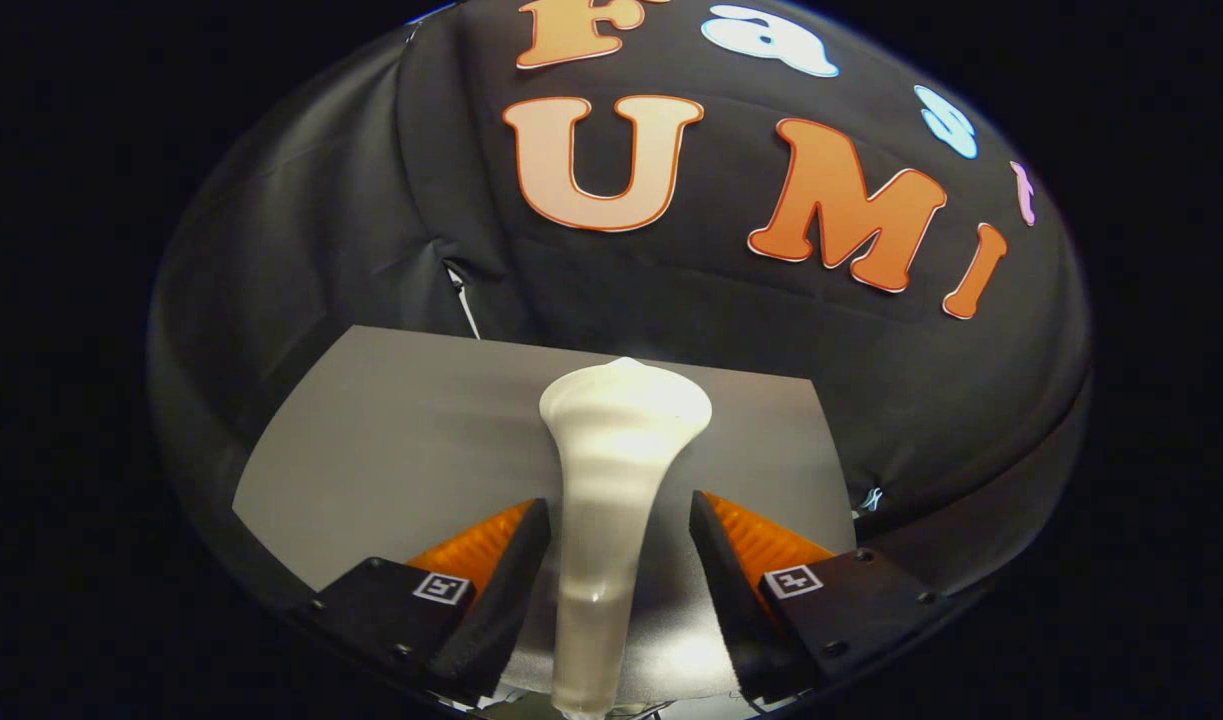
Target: Iron the clothes twice with a garment steamer, once on the left side and once on the right side.
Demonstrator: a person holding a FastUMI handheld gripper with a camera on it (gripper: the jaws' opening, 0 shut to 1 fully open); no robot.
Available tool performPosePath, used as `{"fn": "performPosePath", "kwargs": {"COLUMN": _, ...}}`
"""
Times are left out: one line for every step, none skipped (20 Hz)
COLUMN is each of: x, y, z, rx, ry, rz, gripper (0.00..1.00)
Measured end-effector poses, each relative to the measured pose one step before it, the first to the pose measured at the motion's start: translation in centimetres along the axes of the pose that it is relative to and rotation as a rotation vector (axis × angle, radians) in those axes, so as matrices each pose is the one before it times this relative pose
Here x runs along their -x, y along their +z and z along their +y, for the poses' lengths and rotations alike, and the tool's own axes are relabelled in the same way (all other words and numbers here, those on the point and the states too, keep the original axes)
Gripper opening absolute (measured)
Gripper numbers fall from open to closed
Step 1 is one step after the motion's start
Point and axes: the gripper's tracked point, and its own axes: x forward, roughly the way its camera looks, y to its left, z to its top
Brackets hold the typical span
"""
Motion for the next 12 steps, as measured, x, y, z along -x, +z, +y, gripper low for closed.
{"fn": "performPosePath", "kwargs": {"x": -0.259, "y": -0.071, "z": -0.073, "rx": 0.00436, "ry": -0.00579, "rz": 0.01068, "gripper": 0.85}}
{"fn": "performPosePath", "kwargs": {"x": -0.54, "y": -0.345, "z": -0.109, "rx": -0.00013, "ry": -0.00527, "rz": 0.01571, "gripper": 0.83}}
{"fn": "performPosePath", "kwargs": {"x": -0.332, "y": -0.11, "z": 0.075, "rx": -0.00039, "ry": 0.00348, "rz": 0.01105, "gripper": 0.78}}
{"fn": "performPosePath", "kwargs": {"x": -0.231, "y": 0.017, "z": 0.157, "rx": 0.00164, "ry": 0.00753, "rz": 0.00839, "gripper": 0.77}}
{"fn": "performPosePath", "kwargs": {"x": -0.307, "y": -0.078, "z": -0.07, "rx": 0.00671, "ry": -0.0009, "rz": 0.00962, "gripper": 0.75}}
{"fn": "performPosePath", "kwargs": {"x": -0.101, "y": -0.015, "z": -0.103, "rx": 0.00066, "ry": 0.00148, "rz": 0.00383, "gripper": 0.73}}
{"fn": "performPosePath", "kwargs": {"x": -0.247, "y": -0.033, "z": 0.053, "rx": 0.0, "ry": 0.00386, "rz": 0.0066, "gripper": 0.67}}
{"fn": "performPosePath", "kwargs": {"x": 0.17, "y": -0.015, "z": 0.163, "rx": -0.0011, "ry": -0.00215, "rz": 0.00249, "gripper": 0.65}}
{"fn": "performPosePath", "kwargs": {"x": -0.042, "y": -0.131, "z": -0.021, "rx": 0.00143, "ry": -0.00334, "rz": 0.00527, "gripper": 0.65}}
{"fn": "performPosePath", "kwargs": {"x": 0.163, "y": 0.106, "z": 0.05, "rx": -0.00123, "ry": -0.00168, "rz": -0.00301, "gripper": 0.63}}
{"fn": "performPosePath", "kwargs": {"x": -0.189, "y": -0.049, "z": -0.028, "rx": -0.00346, "ry": -0.00141, "rz": 0.00156, "gripper": 0.62}}
{"fn": "performPosePath", "kwargs": {"x": 0.057, "y": -0.017, "z": -0.1, "rx": -0.00443, "ry": 0.00013, "rz": -0.00187, "gripper": 0.61}}
